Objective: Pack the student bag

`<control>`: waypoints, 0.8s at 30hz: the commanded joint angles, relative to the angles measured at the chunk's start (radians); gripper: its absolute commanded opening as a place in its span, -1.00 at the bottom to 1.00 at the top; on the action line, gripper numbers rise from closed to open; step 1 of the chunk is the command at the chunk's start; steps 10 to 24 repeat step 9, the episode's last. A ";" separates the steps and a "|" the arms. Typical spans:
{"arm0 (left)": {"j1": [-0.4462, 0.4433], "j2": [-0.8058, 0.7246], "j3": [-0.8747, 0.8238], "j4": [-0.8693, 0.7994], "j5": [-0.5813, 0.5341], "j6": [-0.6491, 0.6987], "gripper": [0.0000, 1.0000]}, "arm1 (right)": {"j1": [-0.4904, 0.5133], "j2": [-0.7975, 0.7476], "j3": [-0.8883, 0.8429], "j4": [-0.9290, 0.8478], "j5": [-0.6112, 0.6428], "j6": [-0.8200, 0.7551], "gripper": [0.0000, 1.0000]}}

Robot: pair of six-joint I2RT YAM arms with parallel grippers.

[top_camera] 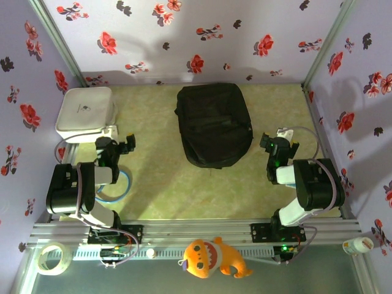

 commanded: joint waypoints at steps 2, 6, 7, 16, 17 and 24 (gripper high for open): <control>0.000 0.007 0.020 -0.008 -0.007 0.026 0.99 | -0.005 -0.001 0.017 0.000 -0.007 0.014 0.99; 0.000 0.008 0.024 -0.017 -0.007 0.025 0.99 | -0.006 -0.002 0.015 0.002 -0.008 0.014 0.99; 0.001 0.008 0.024 -0.015 -0.007 0.025 0.99 | -0.006 -0.001 0.016 0.002 -0.007 0.014 0.99; 0.001 0.009 0.018 -0.005 -0.005 0.026 0.99 | -0.004 -0.001 0.014 0.005 -0.007 0.014 0.99; 0.001 0.009 0.018 -0.005 -0.005 0.026 0.99 | -0.004 -0.001 0.014 0.005 -0.007 0.014 0.99; 0.001 0.009 0.018 -0.005 -0.005 0.026 0.99 | -0.004 -0.001 0.014 0.005 -0.007 0.014 0.99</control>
